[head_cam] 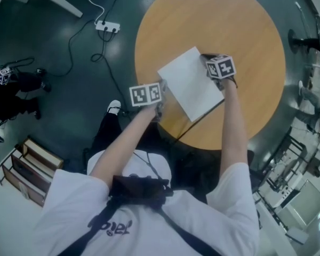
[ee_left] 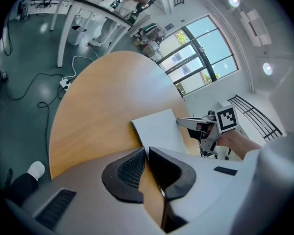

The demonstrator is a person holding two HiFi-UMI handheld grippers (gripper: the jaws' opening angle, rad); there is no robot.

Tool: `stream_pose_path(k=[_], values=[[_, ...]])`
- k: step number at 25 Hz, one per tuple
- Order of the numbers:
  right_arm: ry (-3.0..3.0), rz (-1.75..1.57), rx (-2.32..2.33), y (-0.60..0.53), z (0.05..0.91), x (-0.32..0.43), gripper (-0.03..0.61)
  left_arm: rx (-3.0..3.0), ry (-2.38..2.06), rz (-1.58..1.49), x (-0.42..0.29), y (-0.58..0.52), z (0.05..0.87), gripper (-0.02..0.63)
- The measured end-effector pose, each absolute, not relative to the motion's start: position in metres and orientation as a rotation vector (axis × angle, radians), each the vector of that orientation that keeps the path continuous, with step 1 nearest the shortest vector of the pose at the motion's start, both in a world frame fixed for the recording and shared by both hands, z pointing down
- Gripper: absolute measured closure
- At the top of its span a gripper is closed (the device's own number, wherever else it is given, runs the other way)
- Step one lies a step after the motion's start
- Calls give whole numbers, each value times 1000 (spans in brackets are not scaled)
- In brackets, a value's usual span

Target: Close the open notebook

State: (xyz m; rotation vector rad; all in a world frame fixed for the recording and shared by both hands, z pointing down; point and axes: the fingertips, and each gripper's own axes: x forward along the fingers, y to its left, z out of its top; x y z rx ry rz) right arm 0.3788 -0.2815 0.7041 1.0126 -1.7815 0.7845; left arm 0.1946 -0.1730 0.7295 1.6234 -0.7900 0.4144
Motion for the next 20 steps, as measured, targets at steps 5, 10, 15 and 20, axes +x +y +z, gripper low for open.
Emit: stream_pose_path(k=[5,10,15,20], values=[[-1861,796,1065,-282,689,373,538,1739,-781,428,191,-170,715,586],[-1910,779,1153,-282,673,376,538,1937,-757,472,194,-168,700,588],[-1961,797,1273,-278,661,383,538,2142,-718,533,200,-168,680,592],[-2008,851,1410,-273,654,387,538,2312,-685,617,205,-164,666,594]])
